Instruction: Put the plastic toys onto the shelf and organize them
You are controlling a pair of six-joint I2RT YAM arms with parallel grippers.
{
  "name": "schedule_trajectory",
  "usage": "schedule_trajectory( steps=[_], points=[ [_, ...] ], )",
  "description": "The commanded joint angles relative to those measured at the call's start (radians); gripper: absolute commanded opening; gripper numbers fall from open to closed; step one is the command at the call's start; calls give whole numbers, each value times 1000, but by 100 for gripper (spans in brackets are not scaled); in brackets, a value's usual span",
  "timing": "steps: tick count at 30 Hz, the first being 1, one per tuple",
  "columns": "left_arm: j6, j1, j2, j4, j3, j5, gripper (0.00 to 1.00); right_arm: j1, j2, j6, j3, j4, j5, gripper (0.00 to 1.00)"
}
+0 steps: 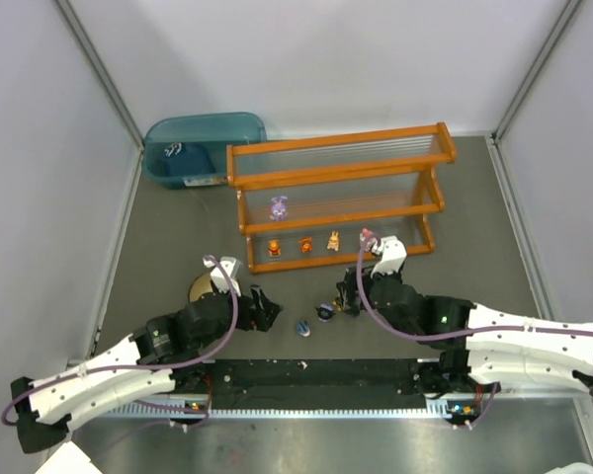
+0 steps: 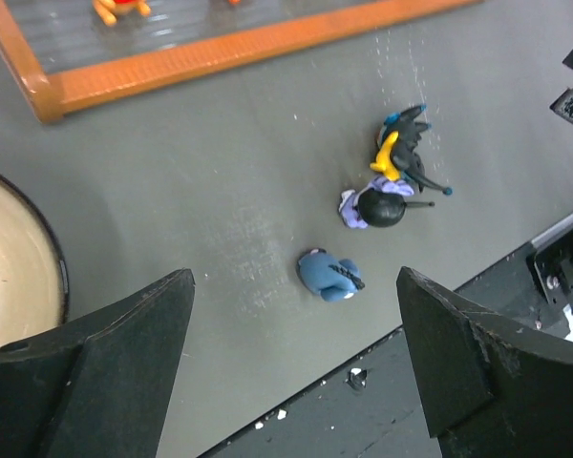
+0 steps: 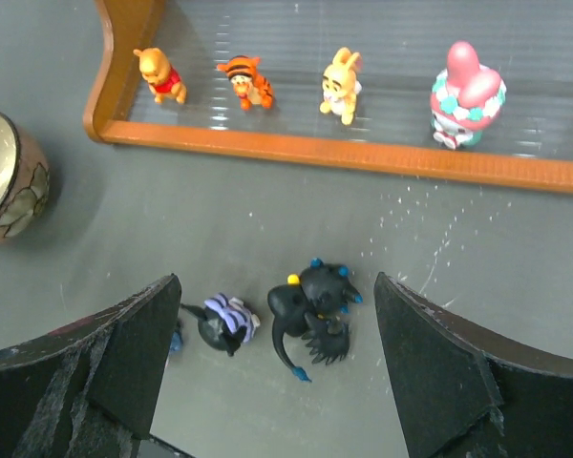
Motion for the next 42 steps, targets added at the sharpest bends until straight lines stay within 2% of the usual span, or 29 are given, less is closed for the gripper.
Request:
schedule_trajectory(
  steps=[1,14,21,33,42],
  points=[
    [28,-15,35,101,-13,62,92,13,-69,106,-51,-68,-23,82],
    [38,-76,216,176,-29,160,78,13,-291,153,-222,-97,-58,84],
    [45,-158,316,266,-37,143,80,13,-317,134,-229,-113,-52,84],
    [101,-168,552,364,17,71,86,13,-328,140,-240,-122,-64,86],
    [131,-165,635,446,25,73,88,15,-351,142,-254,-131,-63,86]
  ],
)
